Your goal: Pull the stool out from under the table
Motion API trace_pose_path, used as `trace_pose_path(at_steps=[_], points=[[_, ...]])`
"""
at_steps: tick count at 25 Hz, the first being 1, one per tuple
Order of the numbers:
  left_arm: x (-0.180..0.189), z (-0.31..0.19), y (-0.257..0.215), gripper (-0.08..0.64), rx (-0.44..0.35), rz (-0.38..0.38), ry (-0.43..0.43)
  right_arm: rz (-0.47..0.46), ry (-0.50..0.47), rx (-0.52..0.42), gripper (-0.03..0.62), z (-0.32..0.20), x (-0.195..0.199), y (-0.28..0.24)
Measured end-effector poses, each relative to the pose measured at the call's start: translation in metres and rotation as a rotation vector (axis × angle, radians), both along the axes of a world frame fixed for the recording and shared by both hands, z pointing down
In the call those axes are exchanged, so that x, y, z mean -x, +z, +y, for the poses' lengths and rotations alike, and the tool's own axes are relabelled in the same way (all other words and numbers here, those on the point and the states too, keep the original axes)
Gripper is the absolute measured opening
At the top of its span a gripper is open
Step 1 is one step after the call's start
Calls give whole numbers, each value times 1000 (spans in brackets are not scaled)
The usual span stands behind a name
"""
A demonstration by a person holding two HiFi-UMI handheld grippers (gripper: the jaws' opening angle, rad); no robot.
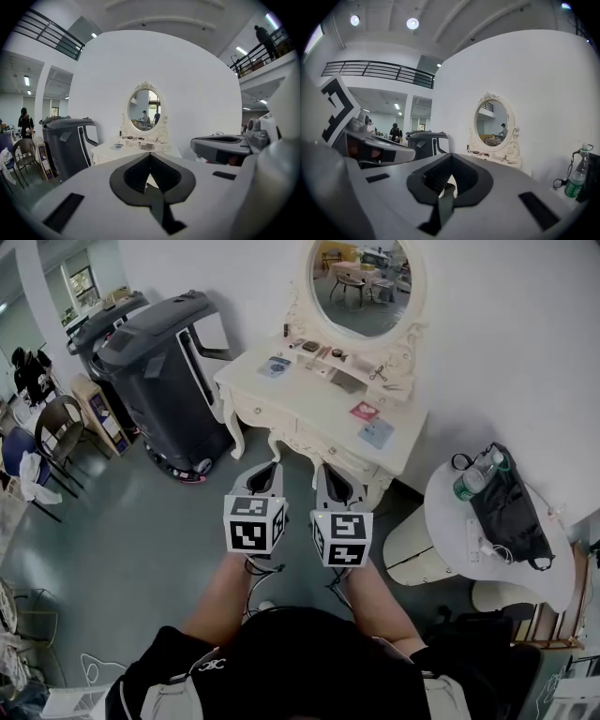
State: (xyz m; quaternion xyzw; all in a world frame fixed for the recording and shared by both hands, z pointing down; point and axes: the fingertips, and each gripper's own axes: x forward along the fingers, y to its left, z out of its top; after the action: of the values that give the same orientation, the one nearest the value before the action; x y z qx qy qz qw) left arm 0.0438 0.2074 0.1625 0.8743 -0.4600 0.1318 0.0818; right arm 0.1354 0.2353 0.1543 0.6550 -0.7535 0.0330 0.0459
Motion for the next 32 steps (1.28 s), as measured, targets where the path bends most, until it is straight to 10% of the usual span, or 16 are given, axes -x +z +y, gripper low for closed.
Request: trace_pose_path(at_steps=[32], points=[[75,-21,23,0,12,1,102,-98,74,59,8,-19,80,31]])
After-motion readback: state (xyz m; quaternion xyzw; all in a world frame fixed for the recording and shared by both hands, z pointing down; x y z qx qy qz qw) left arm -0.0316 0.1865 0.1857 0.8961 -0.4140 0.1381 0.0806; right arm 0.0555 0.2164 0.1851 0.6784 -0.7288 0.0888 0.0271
